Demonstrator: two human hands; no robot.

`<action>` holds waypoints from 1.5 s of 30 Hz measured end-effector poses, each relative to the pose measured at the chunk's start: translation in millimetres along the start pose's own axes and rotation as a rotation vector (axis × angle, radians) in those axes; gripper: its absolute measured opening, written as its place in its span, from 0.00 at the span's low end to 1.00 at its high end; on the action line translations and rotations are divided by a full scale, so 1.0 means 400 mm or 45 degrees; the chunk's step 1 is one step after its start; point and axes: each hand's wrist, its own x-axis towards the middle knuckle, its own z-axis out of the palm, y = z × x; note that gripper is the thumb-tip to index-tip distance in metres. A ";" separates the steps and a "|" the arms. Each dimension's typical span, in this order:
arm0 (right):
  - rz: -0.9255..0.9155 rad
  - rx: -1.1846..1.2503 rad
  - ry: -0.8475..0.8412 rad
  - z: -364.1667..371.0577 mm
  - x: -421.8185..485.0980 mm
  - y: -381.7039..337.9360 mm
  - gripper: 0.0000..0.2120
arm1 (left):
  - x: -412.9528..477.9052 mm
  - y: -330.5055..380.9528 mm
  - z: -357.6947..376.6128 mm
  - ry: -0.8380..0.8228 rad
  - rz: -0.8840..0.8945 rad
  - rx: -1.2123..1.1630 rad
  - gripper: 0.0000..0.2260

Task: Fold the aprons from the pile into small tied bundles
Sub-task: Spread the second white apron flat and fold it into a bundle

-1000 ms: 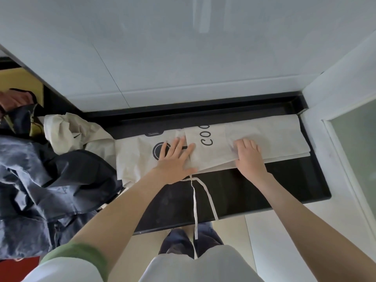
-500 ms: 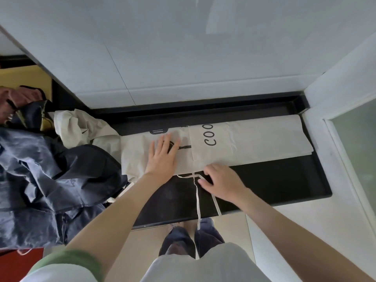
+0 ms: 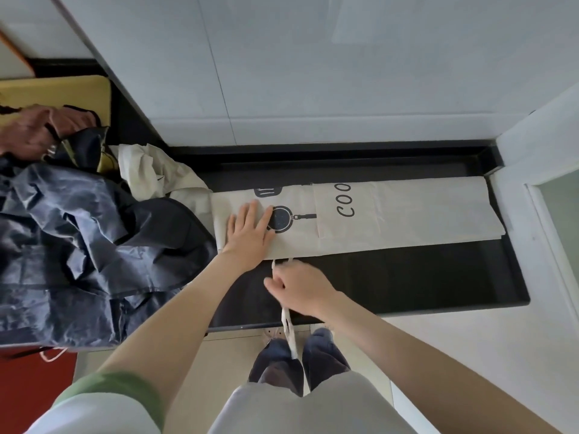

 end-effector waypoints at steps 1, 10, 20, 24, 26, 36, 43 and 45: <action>-0.047 0.000 0.171 -0.003 0.013 0.004 0.16 | -0.001 -0.002 -0.005 0.088 -0.022 -0.049 0.24; 0.188 -0.349 0.075 0.005 0.115 0.156 0.27 | 0.001 -0.013 -0.028 0.313 -0.759 -0.639 0.40; 0.229 -0.291 0.028 -0.023 0.076 0.198 0.32 | 0.010 -0.062 -0.095 0.070 -0.927 -0.981 0.22; 0.092 -0.248 0.121 -0.031 0.095 0.154 0.34 | 0.007 -0.045 -0.118 -0.206 -0.919 -0.974 0.12; -0.049 -0.273 0.103 -0.028 0.103 0.131 0.33 | 0.009 -0.036 -0.131 -0.276 -0.988 -1.160 0.08; -0.306 -0.120 0.280 -0.016 0.112 0.063 0.22 | -0.001 -0.066 -0.095 -0.167 -1.130 -1.963 0.21; -0.275 -0.326 -0.004 0.001 0.092 0.109 0.27 | -0.017 -0.077 -0.078 -0.119 -1.057 -1.804 0.09; -0.231 -0.211 -0.050 -0.001 0.091 0.107 0.27 | -0.017 -0.089 -0.068 -0.058 -0.962 -1.643 0.06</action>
